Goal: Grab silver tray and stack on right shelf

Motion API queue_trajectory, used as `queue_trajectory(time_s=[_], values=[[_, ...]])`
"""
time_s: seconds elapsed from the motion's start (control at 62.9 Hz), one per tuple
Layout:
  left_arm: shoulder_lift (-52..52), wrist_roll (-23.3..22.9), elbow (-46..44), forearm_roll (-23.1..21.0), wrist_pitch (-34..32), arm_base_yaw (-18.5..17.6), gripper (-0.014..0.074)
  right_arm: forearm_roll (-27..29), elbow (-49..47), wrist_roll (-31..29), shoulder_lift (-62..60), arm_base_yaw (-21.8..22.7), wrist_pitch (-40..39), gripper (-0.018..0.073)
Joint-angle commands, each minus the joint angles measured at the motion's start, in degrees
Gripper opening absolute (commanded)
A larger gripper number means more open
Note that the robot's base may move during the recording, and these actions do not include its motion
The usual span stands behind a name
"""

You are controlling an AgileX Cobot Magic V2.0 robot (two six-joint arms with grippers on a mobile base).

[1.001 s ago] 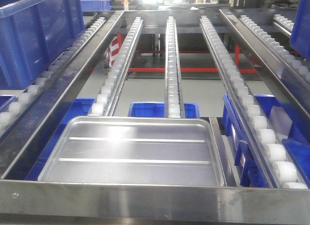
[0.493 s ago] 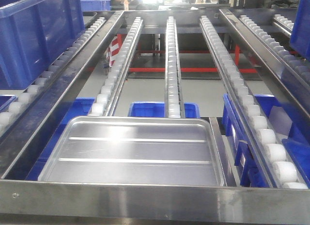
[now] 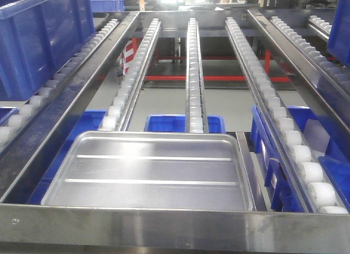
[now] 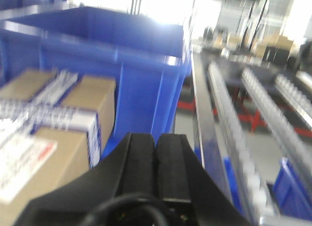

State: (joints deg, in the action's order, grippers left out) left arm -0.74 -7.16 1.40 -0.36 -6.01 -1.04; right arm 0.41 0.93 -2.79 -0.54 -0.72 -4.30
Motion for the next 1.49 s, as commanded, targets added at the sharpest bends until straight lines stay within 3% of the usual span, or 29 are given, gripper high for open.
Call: queue_trajectory(time_s=[0.0,0.127,0.222,0.365,0.509,0.683,0.763,0.922,0.985,1.081,1.208,1.335,1.478], values=[[0.7,-0.3,-5.8,1.7,-4.6,0.0,-0.0095,0.3,-5.6,-0.4,-0.9,0.0,-9.0,0.0057],[4.5,-0.3,-17.5,8.5,1.1,-0.1,-0.0095,0.3,-14.3,-0.4,2.2,0.0,-4.4,0.0057],[9.5,-0.3,-27.0,8.8,8.8,-0.7,-0.0094,0.3,-21.4,-0.4,7.3,0.0,0.6,0.0057],[18.8,-0.3,-38.2,7.1,21.9,-4.5,-0.0091,0.5,-28.6,-0.4,15.1,0.0,7.5,0.0060],[26.5,-0.3,-42.5,6.4,26.0,-9.7,-0.0090,1.1,-32.3,-0.4,20.7,0.0,11.5,0.0069],[34.1,-0.3,-44.4,6.3,27.0,-18.1,-0.0090,2.9,-32.8,-0.4,24.2,-2.2,12.8,0.0272],[37.0,-0.3,-44.6,6.3,28.6,-22.6,-0.0039,5.4,-32.9,-0.4,25.3,-4.1,14.1,0.0387],[41.3,-0.3,-44.8,6.2,28.6,-29.3,0.0284,12.0,-34.8,-0.4,28.3,-10.2,18.1,0.0477],[43.1,-0.3,-44.9,4.8,28.3,-30.6,0.0357,15.3,-36.2,-0.4,30.4,-14.0,20.8,0.0494],[45.8,-0.3,-44.9,2.1,27.9,-31.3,0.0355,19.1,-37.7,-0.4,34.4,-20.3,22.4,0.0491],[48.8,-0.3,-44.9,-0.4,28.3,-31.4,0.0337,19.4,-37.5,-0.5,39.3,-27.7,19.5,0.0487],[52.1,-0.3,-45.5,-6.2,31.3,-31.4,0.0337,20.9,-39.0,-0.5,45.6,-30.8,22.3,0.0487],[58.4,-0.3,-48.9,-6.8,40.4,-31.6,0.0337,21.4,-43.3,-0.5,55.6,-32.5,29.9,0.0487]])
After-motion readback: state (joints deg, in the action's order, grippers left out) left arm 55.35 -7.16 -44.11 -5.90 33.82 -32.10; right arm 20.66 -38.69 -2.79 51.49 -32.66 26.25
